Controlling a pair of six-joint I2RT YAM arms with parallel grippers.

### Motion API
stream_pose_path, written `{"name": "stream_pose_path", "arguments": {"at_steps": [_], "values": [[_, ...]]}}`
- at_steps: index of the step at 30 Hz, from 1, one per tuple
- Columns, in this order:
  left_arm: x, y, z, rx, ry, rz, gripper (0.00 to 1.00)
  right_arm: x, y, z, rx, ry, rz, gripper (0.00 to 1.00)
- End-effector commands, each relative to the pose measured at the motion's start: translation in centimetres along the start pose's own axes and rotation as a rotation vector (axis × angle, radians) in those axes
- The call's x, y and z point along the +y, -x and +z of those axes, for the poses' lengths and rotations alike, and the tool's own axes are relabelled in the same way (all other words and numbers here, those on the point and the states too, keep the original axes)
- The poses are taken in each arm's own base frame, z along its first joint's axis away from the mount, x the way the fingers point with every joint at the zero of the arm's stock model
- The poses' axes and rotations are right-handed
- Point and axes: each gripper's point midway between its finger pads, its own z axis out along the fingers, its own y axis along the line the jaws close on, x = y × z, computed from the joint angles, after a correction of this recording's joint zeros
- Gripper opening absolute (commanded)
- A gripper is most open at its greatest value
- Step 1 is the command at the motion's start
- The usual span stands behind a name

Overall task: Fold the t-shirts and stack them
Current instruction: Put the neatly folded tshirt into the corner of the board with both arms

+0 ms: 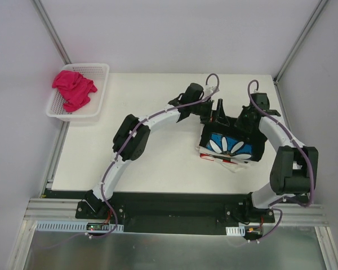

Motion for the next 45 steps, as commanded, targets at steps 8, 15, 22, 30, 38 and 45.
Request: {"name": "stream_pose_path", "arguments": {"at_steps": [8,15,22,30,38,45], "values": [[1.3,-2.3,1.7,0.04,-0.069,-0.072,0.99,-0.9,-2.8,5.2,0.119,-0.01,0.036,0.01],[1.8,-3.1,1.4,0.047,-0.066,-0.077,0.99,-3.2,-2.7,4.7,0.115,-0.037,0.071,0.01],[2.2,-3.6,0.2,0.036,-0.037,-0.058,0.99,-6.0,0.7,0.2,-0.019,-0.097,0.084,0.01],[3.1,-4.6,-0.6,0.03,-0.005,-0.053,0.99,-9.5,0.5,-0.9,-0.045,-0.186,0.125,0.01],[3.7,-5.1,-0.6,0.034,0.003,-0.051,0.99,-11.1,-2.4,2.0,0.026,-0.205,0.15,0.01],[3.1,-4.7,-0.7,0.039,-0.012,-0.045,0.99,-9.8,-1.1,1.5,0.004,-0.156,0.16,0.01]]}}
